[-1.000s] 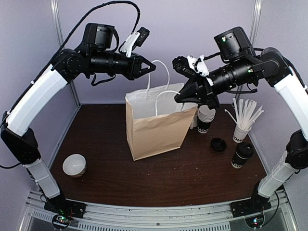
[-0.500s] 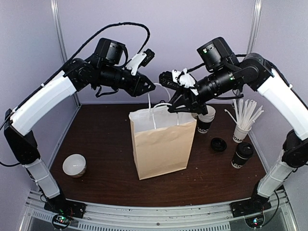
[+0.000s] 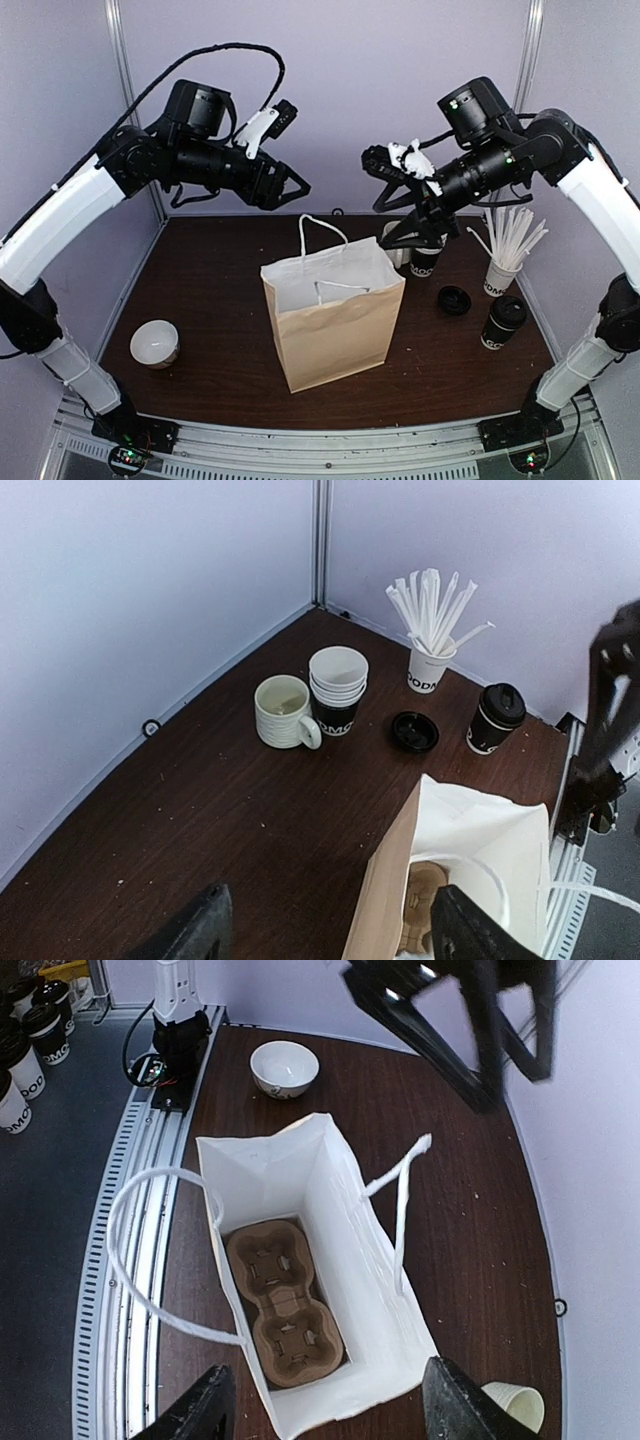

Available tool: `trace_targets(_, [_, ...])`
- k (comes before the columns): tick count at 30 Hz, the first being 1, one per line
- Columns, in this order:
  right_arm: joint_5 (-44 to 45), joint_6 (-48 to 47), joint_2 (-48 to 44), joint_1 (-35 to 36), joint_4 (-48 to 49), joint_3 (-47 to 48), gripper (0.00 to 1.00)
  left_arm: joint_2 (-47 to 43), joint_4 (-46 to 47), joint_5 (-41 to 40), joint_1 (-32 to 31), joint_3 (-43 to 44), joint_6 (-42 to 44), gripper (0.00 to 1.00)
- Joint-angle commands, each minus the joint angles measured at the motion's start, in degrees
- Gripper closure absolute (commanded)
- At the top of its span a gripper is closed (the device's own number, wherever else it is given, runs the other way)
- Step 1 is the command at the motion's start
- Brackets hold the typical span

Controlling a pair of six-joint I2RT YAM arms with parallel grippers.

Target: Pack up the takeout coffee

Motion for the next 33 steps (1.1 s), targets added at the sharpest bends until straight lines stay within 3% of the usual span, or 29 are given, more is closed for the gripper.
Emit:
trace_targets(1, [-3.4, 2.2, -5.1, -6.9, -2.4, -2.8, 0.34, -7.8, 2.4, -0.9, 0.4, -5.2, 3.8, 0.28])
trace_targets(9, [1.7, 3.9, -15.3, -26.4, 1.1, -23.9, 0.31, -19.0, 14.7, -9.2, 0.4, -23.5, 9.0, 0.09])
trace_targets(13, [6.5, 1.5, -19.4, -34.9, 0.7, -33.3, 0.25, -20.7, 18.6, -13.4, 0.4, -28.2, 10.9, 0.05])
trace_targets(17, [8.3, -2.7, -18.2, -42.2, -4.5, -36.3, 0.26, -20.5, 19.2, -14.4, 1.8, -30.6, 10.9, 0.05])
trace_targets(24, [18.5, -6.5, -15.4, -45.3, -4.9, -42.3, 0.25, -22.4, 20.7, -13.7, 2.5, -36.1, 10.3, 0.04])
trace_targets(28, [20.8, -7.9, -12.9, -45.8, -5.6, -42.6, 0.1, -22.5, 20.6, -12.7, 2.5, -36.3, 10.1, 0.04])
trace_targets(33, [24.1, -8.3, -9.9, -46.1, -5.9, -42.8, 0.09, -22.8, 20.4, -12.8, 2.5, -36.4, 10.2, 0.04])
